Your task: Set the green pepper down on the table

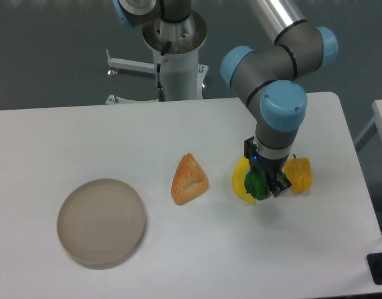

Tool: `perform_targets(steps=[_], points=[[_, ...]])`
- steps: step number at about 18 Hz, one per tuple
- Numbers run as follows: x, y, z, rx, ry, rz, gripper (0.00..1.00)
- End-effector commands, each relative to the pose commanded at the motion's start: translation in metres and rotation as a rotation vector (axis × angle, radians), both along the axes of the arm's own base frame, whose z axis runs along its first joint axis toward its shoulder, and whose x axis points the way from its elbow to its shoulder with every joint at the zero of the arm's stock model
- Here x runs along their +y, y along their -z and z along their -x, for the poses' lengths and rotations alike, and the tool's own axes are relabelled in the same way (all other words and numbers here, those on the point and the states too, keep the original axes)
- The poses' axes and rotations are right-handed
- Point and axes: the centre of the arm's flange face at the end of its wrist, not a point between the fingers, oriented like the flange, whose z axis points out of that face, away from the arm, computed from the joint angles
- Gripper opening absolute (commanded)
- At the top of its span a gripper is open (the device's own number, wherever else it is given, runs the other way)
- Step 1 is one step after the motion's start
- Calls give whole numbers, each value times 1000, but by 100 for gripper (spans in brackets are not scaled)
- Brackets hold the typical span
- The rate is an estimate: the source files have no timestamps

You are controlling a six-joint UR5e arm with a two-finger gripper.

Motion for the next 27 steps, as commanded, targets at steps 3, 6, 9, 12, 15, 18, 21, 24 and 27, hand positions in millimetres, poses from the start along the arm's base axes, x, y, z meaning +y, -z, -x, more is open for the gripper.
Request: perform_targets(steps=[3,6,9,12,15,18,21,24,27], points=[[30,19,0,-7,-133,-129,0],[52,52,-8,-19,-176,-144,0],[56,68,-6,-26,-168,-127,0],[58,84,-4,-33,-154,-109,2],[61,86,-1,-20,-106,-109,40],[58,86,-4,-27,-119,-106,100],[49,73,-9,-30,-127,-113,100],[33,42,-15,-22,-169,-130,100],[4,31,-37,-38,-205,-105,100]])
